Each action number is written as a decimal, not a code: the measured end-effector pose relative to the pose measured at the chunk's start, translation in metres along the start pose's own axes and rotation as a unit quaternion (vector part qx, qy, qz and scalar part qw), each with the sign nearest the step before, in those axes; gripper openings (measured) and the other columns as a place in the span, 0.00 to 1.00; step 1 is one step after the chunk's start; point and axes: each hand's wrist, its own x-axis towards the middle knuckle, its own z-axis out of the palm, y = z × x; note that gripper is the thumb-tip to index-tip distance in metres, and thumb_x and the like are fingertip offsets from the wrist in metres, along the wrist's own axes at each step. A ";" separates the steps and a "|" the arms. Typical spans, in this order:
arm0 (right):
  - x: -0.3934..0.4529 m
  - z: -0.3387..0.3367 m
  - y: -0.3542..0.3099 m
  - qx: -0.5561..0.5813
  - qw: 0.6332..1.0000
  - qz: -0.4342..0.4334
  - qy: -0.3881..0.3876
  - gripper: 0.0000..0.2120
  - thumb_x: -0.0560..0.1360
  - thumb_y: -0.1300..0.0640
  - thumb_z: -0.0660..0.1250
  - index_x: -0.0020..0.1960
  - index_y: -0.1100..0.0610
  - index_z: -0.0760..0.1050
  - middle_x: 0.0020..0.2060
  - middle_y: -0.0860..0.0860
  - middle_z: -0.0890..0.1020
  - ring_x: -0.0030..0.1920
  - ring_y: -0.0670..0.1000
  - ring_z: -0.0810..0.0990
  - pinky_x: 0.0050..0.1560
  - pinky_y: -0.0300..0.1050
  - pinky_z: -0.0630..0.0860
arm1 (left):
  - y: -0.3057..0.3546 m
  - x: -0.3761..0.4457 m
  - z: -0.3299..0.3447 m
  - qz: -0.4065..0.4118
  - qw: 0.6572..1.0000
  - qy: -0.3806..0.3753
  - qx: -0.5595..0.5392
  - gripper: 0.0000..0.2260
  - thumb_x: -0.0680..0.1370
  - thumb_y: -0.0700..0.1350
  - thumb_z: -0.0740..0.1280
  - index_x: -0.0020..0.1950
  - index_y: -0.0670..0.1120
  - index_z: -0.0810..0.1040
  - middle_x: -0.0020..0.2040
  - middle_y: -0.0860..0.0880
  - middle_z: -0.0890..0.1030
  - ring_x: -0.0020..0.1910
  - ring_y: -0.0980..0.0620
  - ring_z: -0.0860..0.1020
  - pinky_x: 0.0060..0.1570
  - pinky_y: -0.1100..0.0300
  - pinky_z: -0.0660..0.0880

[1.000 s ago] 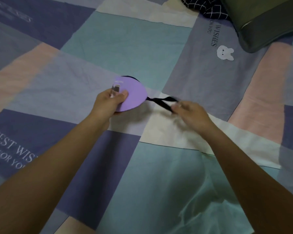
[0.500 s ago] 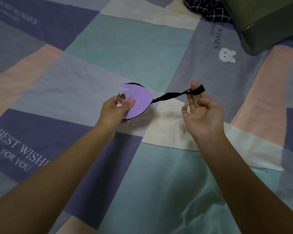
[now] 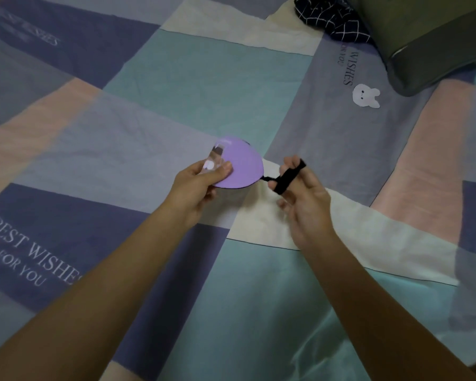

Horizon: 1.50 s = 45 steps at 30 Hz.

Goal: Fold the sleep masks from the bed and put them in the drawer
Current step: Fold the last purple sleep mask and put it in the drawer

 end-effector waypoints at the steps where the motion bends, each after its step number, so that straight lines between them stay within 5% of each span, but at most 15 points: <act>1: -0.001 0.001 0.006 -0.008 1.000 0.013 -0.005 0.16 0.73 0.61 0.70 0.59 0.52 0.76 0.47 0.46 0.81 0.37 0.47 0.83 0.31 0.38 0.64 | -0.001 0.000 0.003 -0.022 0.999 -0.008 -0.040 0.07 0.70 0.44 0.75 0.46 0.47 0.82 0.37 0.54 0.82 0.30 0.60 0.75 0.27 0.69 0.71; 5: -0.006 0.005 0.025 -0.031 0.998 0.036 -0.042 0.17 0.71 0.60 0.73 0.57 0.49 0.75 0.49 0.47 0.77 0.42 0.47 0.78 0.37 0.40 0.67 | -0.006 0.002 0.014 -0.032 0.992 -0.036 -0.116 0.08 0.76 0.45 0.68 0.55 0.47 0.79 0.49 0.51 0.84 0.46 0.53 0.83 0.44 0.56 0.81; 14: -0.009 0.001 0.036 -0.001 0.999 0.015 -0.030 0.31 0.65 0.54 0.76 0.67 0.55 0.72 0.63 0.50 0.78 0.62 0.51 0.77 0.56 0.44 0.71 | -0.008 0.005 0.028 0.053 0.998 -0.034 -0.004 0.11 0.78 0.46 0.66 0.59 0.47 0.79 0.53 0.47 0.84 0.51 0.49 0.82 0.48 0.54 0.80; 17: -0.007 0.003 0.035 0.030 0.998 -0.025 -0.046 0.20 0.70 0.58 0.71 0.61 0.59 0.76 0.53 0.51 0.82 0.54 0.52 0.79 0.55 0.46 0.74 | -0.008 0.007 0.028 0.077 0.995 -0.015 0.060 0.10 0.75 0.46 0.70 0.55 0.47 0.80 0.51 0.47 0.84 0.50 0.48 0.82 0.49 0.53 0.80; 23: -0.004 -0.006 0.025 -0.027 0.995 -0.073 -0.068 0.19 0.68 0.55 0.71 0.58 0.57 0.80 0.53 0.53 0.84 0.53 0.52 0.82 0.50 0.42 0.79 | 0.002 0.007 0.023 0.148 0.964 -0.081 0.205 0.06 0.74 0.42 0.70 0.45 0.54 0.78 0.43 0.53 0.83 0.44 0.52 0.81 0.46 0.55 0.78; 29: 0.003 -0.005 0.021 -0.093 0.992 -0.060 -0.060 0.18 0.69 0.69 0.72 0.57 0.58 0.78 0.44 0.50 0.86 0.44 0.44 0.85 0.41 0.34 0.78 | 0.004 -0.001 0.019 0.212 0.923 -0.109 0.303 0.05 0.74 0.43 0.70 0.41 0.50 0.74 0.36 0.54 0.79 0.35 0.55 0.73 0.35 0.63 0.70; 31: 0.003 -0.002 0.020 -0.147 0.984 -0.074 -0.063 0.20 0.66 0.66 0.74 0.56 0.58 0.78 0.41 0.48 0.85 0.41 0.43 0.84 0.41 0.35 0.79 | 0.002 -0.003 0.020 0.226 0.910 -0.115 0.328 0.07 0.74 0.40 0.68 0.39 0.50 0.73 0.34 0.56 0.76 0.33 0.57 0.70 0.32 0.67 0.67; 34: 0.002 -0.001 0.021 -0.173 0.979 -0.083 -0.065 0.17 0.62 0.58 0.75 0.50 0.54 0.79 0.39 0.48 0.85 0.40 0.45 0.83 0.39 0.37 0.80 | 0.003 -0.006 0.023 0.231 0.910 -0.120 0.322 0.09 0.73 0.40 0.69 0.39 0.53 0.75 0.33 0.59 0.78 0.33 0.59 0.72 0.34 0.70 0.68; 36: 0.003 -0.001 0.023 -0.170 0.979 -0.090 -0.060 0.11 0.67 0.62 0.75 0.48 0.54 0.80 0.40 0.50 0.85 0.41 0.48 0.83 0.39 0.37 0.79 | 0.004 -0.007 0.026 0.215 0.928 -0.119 0.281 0.02 0.72 0.45 0.70 0.43 0.50 0.78 0.37 0.55 0.80 0.36 0.56 0.75 0.38 0.63 0.72; 38: 0.004 0.000 0.024 -0.143 0.986 -0.065 -0.063 0.11 0.71 0.64 0.72 0.52 0.55 0.80 0.45 0.53 0.86 0.45 0.51 0.83 0.42 0.40 0.80 | 0.005 -0.009 0.029 0.165 0.957 -0.134 0.196 0.08 0.72 0.50 0.69 0.48 0.49 0.80 0.43 0.53 0.83 0.42 0.55 0.79 0.44 0.59 0.76; 41: 0.006 0.001 0.023 -0.131 0.989 -0.045 -0.057 0.13 0.72 0.67 0.68 0.55 0.56 0.80 0.47 0.54 0.85 0.45 0.52 0.84 0.43 0.42 0.80 | 0.007 -0.012 0.030 0.115 0.959 -0.215 0.141 0.06 0.73 0.48 0.69 0.49 0.55 0.80 0.44 0.56 0.84 0.44 0.59 0.81 0.43 0.67 0.76; 45: 0.007 0.004 0.022 -0.175 0.983 -0.050 -0.035 0.13 0.69 0.67 0.68 0.51 0.55 0.80 0.41 0.51 0.85 0.40 0.50 0.83 0.35 0.41 0.80 | 0.003 -0.014 0.026 0.092 0.949 -0.260 0.152 0.26 0.68 0.37 0.76 0.60 0.52 0.70 0.55 0.57 0.80 0.55 0.56 0.79 0.46 0.63 0.78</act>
